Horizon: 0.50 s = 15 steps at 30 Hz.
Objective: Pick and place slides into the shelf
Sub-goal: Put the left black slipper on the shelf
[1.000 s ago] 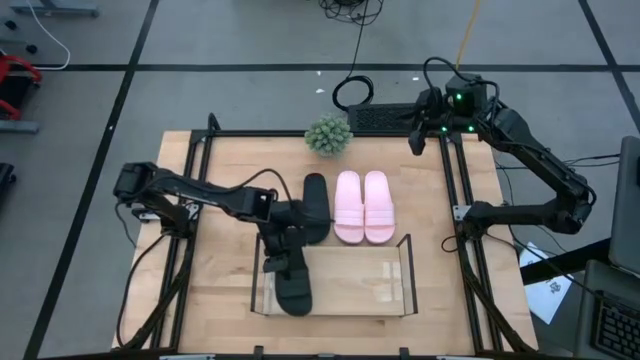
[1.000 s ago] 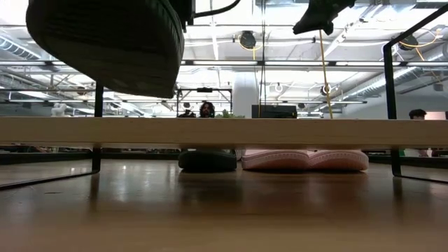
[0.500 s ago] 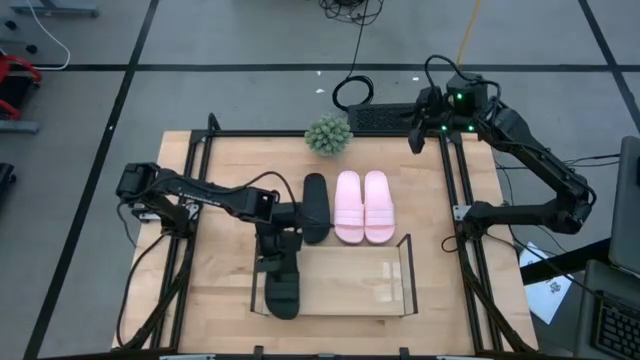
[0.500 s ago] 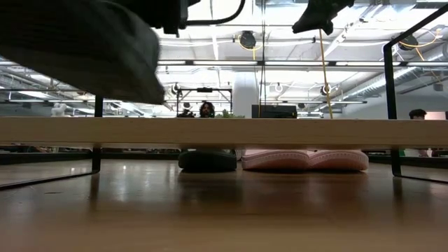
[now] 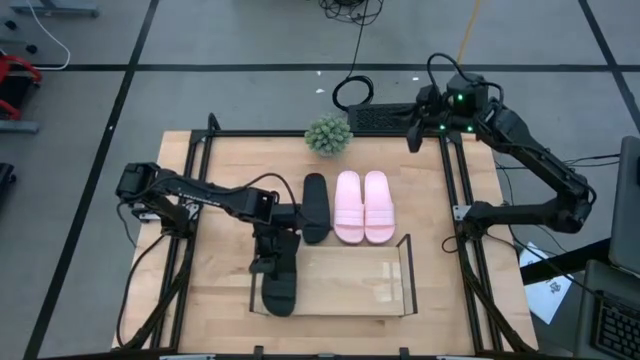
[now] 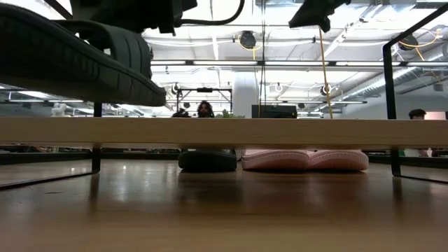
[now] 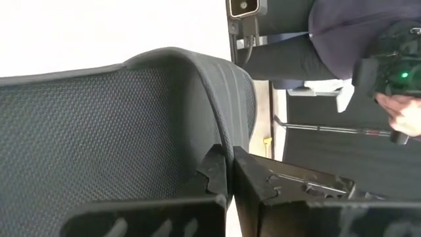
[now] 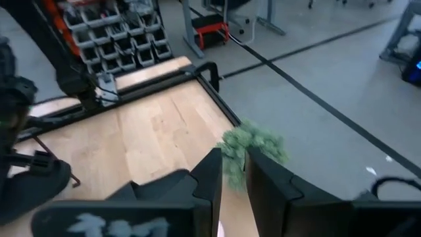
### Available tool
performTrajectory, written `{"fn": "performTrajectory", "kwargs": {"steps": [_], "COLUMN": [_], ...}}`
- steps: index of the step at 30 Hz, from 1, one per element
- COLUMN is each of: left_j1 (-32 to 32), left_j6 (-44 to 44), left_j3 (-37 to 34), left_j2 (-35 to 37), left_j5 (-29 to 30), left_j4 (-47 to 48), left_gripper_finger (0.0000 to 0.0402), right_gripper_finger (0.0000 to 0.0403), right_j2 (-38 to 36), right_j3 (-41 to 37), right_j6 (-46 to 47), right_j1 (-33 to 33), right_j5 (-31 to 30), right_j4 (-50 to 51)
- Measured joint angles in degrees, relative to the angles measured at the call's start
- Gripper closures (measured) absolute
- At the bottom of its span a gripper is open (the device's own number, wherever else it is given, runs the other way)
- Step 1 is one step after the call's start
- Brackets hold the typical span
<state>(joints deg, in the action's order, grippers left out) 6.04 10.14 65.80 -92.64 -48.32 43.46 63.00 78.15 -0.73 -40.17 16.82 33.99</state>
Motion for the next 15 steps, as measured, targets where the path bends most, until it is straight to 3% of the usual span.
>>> {"fn": "performTrajectory", "kwargs": {"steps": [15], "left_j1": [0.37], "left_j6": [-0.78], "left_j3": [-0.02], "left_j2": [-0.54], "left_j5": [0.06], "left_j4": [-1.06], "left_gripper_finger": [0.0401], "right_gripper_finger": [0.0346], "right_j2": [0.00], "right_j3": [0.00], "right_j6": [0.74], "right_j1": [2.85], "right_j5": [-0.19], "right_j4": [-2.19]}}
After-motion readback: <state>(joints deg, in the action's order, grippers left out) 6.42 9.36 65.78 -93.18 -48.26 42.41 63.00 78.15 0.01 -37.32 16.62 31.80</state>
